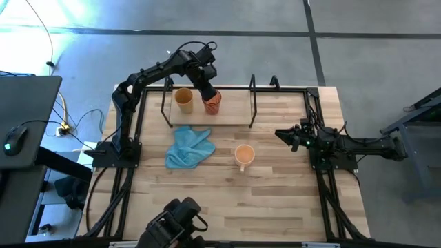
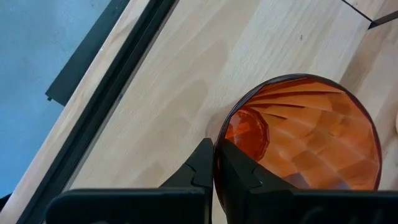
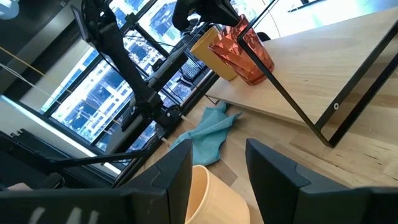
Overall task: Stack small to large cups/mugs on shelf
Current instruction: Put the brown cup on the shelf, then put the yellow mug on the shelf
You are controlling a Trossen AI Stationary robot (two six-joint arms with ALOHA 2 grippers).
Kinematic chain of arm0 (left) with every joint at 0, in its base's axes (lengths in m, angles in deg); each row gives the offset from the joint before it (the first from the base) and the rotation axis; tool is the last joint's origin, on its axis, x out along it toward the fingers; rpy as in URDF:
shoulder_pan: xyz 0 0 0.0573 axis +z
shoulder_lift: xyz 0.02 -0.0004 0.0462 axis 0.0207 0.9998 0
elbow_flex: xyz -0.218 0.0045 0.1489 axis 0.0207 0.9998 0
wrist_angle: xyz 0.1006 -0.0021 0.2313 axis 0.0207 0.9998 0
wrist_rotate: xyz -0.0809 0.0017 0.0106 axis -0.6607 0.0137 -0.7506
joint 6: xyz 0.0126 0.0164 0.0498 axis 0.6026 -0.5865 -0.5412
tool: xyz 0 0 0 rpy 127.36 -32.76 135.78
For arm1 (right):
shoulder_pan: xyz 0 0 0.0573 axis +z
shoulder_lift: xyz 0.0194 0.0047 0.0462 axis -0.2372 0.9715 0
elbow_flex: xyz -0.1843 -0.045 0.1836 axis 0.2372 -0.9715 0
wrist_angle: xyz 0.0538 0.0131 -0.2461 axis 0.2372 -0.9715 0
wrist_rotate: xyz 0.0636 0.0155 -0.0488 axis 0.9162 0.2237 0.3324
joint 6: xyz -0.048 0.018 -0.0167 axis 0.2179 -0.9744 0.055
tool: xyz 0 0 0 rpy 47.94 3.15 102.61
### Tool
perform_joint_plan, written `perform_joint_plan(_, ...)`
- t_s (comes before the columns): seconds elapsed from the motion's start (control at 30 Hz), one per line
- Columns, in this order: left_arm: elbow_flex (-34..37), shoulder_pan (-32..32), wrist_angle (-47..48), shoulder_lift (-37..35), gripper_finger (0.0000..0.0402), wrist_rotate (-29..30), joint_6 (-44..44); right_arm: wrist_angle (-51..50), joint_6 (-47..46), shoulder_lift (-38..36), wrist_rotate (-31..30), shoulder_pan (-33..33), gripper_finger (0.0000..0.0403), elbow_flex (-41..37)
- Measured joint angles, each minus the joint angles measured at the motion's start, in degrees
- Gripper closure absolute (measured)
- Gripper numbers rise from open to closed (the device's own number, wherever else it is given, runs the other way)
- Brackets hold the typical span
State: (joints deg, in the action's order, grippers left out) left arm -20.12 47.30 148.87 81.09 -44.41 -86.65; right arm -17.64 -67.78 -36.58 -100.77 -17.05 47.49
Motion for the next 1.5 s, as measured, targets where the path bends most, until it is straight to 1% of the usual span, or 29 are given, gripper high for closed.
perform_joint_plan(0.13,0.0,0.0,0.2,0.0,0.0399,0.0,0.0,0.0,0.0,0.0,0.0,0.0,0.0263,0.0)
perform_joint_plan(0.23,0.0,0.0,0.2,0.0,0.0388,-0.3,0.0,0.0,0.0,0.0,0.0,0.0,0.0263,0.0)
perform_joint_plan(0.7,0.0,0.0,0.8,0.2,0.0290,-1.1,0.2,0.0,-0.9,0.0,-0.3,0.0,0.0263,0.0)
perform_joint_plan(0.97,0.0,0.0,0.3,-1.5,0.0250,-1.3,0.2,0.0,-1.3,0.0,-0.2,0.0,0.0263,0.0)
perform_joint_plan(1.13,0.0,0.0,0.2,-3.5,0.0239,-1.1,0.1,0.0,-1.3,0.0,-0.2,0.0,0.0263,0.0)
perform_joint_plan(1.37,0.0,-0.4,0.6,-7.7,0.0238,-1.1,0.4,0.0,-1.3,0.0,-0.2,0.0,0.0263,0.0)
perform_joint_plan(1.5,0.0,-1.1,1.9,-11.2,0.0238,-2.3,1.5,-0.1,-3.2,0.0,2.4,0.0,0.0263,0.0)
